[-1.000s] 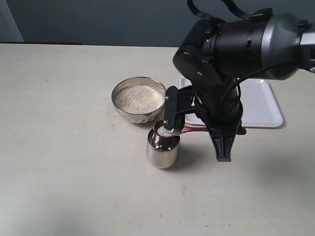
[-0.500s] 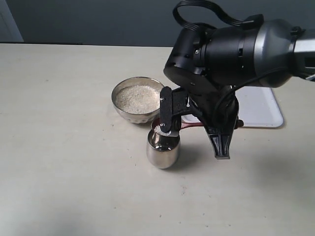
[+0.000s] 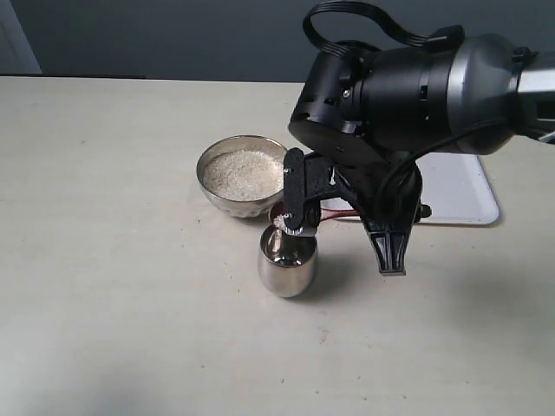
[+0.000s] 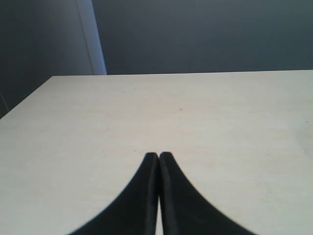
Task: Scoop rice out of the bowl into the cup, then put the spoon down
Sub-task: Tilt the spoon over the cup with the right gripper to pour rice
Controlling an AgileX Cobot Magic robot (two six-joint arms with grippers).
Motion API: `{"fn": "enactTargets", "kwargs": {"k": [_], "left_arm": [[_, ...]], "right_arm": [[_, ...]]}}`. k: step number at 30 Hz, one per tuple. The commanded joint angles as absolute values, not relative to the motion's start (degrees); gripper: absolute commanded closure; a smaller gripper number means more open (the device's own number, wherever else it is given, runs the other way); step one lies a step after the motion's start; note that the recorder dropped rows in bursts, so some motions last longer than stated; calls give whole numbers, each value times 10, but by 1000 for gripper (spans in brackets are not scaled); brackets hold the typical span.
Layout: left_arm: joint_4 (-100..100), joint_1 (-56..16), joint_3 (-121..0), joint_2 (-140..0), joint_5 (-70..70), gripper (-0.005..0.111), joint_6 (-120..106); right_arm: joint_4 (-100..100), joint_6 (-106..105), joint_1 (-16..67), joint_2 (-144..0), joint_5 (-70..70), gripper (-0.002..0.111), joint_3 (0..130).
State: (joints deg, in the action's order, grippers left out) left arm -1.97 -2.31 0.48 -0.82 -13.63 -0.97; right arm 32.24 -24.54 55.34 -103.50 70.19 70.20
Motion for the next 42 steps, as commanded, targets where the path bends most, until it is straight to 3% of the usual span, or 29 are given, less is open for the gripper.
{"fn": "enactTargets", "kwargs": {"k": [1, 42], "left_arm": [[-19, -25, 0, -7, -133, 106, -6], [-19, -25, 0, -7, -133, 106, -6]], "right_arm": [[318, -244, 554, -1027, 700, 108, 700], [384, -188, 600, -1008, 700, 109, 660]]}}
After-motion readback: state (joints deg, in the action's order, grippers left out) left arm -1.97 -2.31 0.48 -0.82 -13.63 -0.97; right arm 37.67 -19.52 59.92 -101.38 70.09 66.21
